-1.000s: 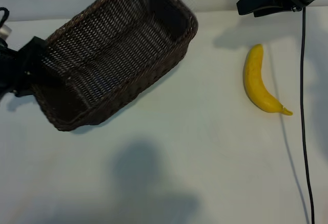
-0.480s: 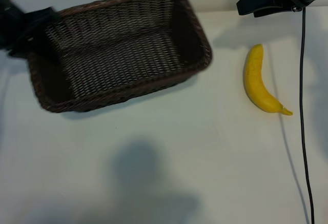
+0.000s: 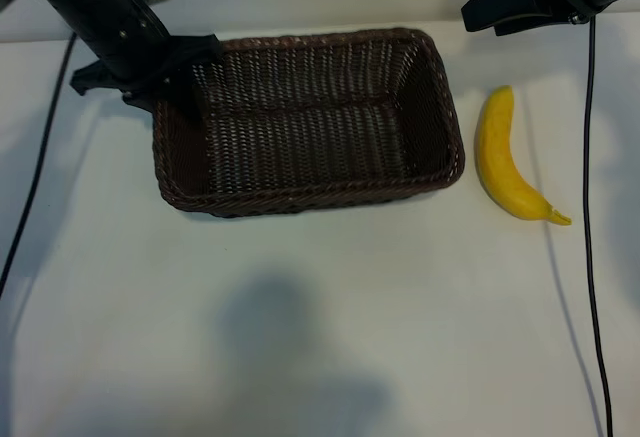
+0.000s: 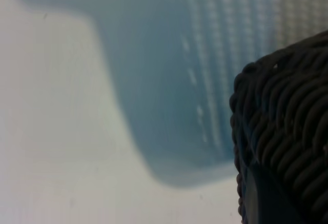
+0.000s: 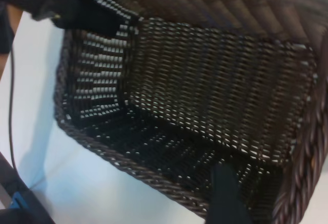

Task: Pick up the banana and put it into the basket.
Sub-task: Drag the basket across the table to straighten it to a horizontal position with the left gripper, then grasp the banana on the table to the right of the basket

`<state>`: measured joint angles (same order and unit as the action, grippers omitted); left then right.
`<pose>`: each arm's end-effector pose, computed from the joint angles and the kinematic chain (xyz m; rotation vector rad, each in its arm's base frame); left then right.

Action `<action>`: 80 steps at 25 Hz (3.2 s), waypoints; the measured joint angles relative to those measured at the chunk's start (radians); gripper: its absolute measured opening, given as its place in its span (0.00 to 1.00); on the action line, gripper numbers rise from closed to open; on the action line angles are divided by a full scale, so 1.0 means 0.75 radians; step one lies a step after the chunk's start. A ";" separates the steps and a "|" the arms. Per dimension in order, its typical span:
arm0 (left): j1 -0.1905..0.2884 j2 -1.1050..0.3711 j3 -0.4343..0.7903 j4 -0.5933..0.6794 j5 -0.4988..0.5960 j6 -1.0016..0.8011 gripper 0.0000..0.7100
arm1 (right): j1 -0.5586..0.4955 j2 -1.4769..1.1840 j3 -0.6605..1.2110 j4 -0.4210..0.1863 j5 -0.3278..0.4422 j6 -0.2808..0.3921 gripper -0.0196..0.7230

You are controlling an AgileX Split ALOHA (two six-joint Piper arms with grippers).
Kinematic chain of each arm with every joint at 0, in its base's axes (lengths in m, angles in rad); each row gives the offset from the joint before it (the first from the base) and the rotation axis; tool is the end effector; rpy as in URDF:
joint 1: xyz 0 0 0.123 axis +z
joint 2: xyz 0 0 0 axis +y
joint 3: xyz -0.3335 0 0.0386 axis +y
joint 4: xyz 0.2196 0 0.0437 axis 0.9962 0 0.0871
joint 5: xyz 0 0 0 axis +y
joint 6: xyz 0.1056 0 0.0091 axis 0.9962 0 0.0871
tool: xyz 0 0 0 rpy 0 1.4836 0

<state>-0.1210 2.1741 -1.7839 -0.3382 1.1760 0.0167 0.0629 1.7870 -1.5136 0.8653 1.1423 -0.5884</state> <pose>0.4447 -0.0868 0.2323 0.0318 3.0278 -0.4921 0.3587 0.0962 0.3536 -0.4676 2.4872 0.9939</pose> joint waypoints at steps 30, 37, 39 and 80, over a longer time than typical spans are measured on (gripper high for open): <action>-0.027 0.145 -0.037 -0.090 -0.017 0.145 0.28 | 0.000 0.000 0.000 0.000 -0.002 0.001 0.68; -0.027 0.145 -0.037 -0.093 -0.017 0.144 0.28 | 0.000 0.000 0.000 0.000 -0.002 0.001 0.68; -0.027 0.145 -0.037 -0.095 -0.017 0.144 0.28 | 0.000 0.000 0.000 0.000 -0.002 0.001 0.68; 0.143 -0.618 0.733 -0.622 -0.040 0.557 0.68 | 0.000 0.000 0.000 0.019 0.000 0.001 0.68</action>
<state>-0.0139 1.7109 -1.2344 -0.8044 1.1461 0.4344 0.0629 1.7870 -1.5136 0.8797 1.1424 -0.5875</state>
